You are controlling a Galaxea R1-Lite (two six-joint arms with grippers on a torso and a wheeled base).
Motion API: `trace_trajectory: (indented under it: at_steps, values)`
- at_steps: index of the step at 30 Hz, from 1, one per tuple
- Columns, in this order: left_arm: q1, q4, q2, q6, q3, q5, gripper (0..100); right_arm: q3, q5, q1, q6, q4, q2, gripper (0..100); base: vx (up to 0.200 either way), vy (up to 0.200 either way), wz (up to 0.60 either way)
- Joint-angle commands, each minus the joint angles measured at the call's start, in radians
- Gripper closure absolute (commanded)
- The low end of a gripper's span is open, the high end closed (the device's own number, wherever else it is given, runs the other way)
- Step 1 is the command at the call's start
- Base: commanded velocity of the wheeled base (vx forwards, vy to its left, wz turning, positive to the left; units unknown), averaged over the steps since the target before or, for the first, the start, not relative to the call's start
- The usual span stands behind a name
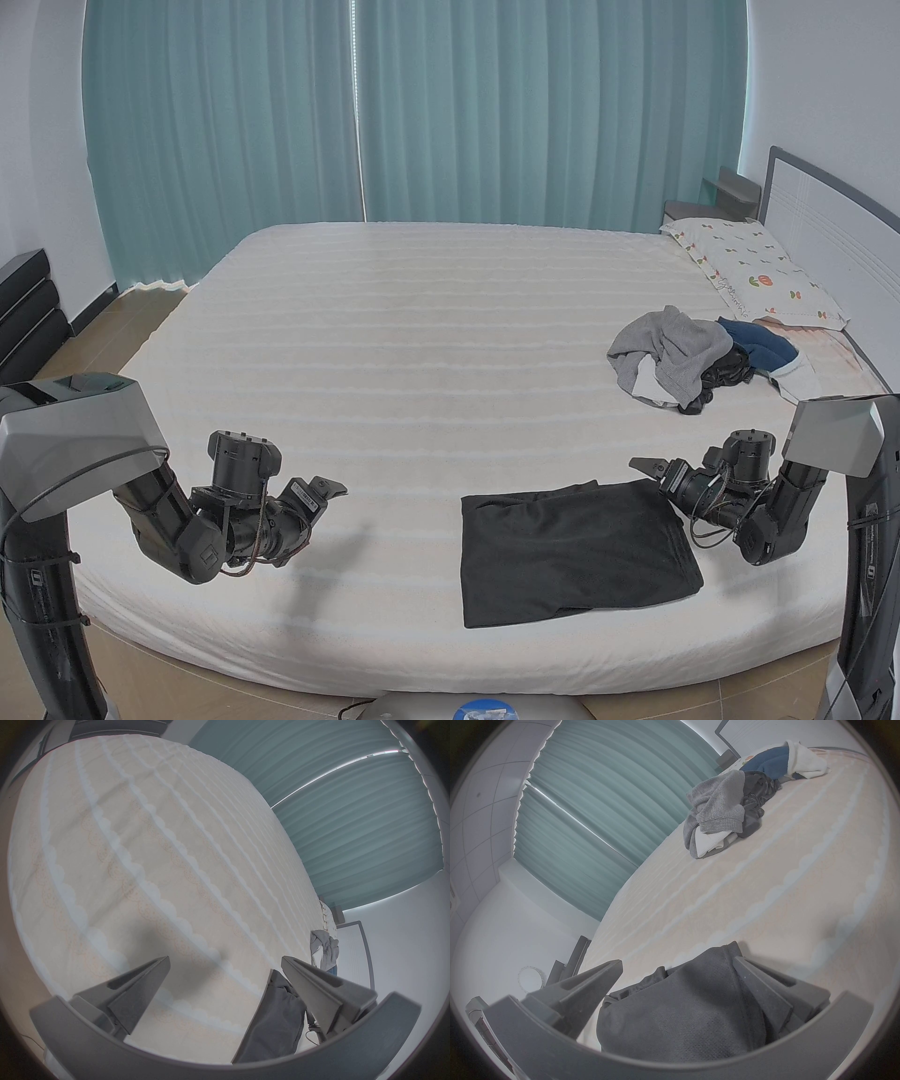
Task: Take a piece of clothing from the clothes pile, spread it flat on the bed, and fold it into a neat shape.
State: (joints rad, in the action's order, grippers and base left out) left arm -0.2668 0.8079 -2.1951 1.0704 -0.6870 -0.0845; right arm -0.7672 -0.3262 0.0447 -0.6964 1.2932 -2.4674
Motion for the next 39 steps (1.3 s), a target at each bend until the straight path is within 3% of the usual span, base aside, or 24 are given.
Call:
trace_trajectory:
  at_steps: [1,16,17,39]
  values:
    - [0.0,0.001,-0.002,0.0,0.0,0.0,0,0.002,-0.001,-0.002,0.0,0.0,-0.005,0,0.0,0.0,0.0]
    - [0.0,-0.001,-0.002,-0.001,0.0,0.0,0,-0.015,-0.002,-0.002,0.003,0.0,-0.033,0,0.0,0.0,0.0]
    - [0.0,0.001,-0.002,0.0,0.0,0.0,0,-0.015,-0.002,-0.002,0.003,0.0,-0.033,100,0.0,0.0,0.0]
    - [0.0,-0.001,0.0,0.0,0.0,0.0,0,-0.001,0.003,-0.055,-0.003,0.012,-0.018,100,0.0,0.0,0.0]
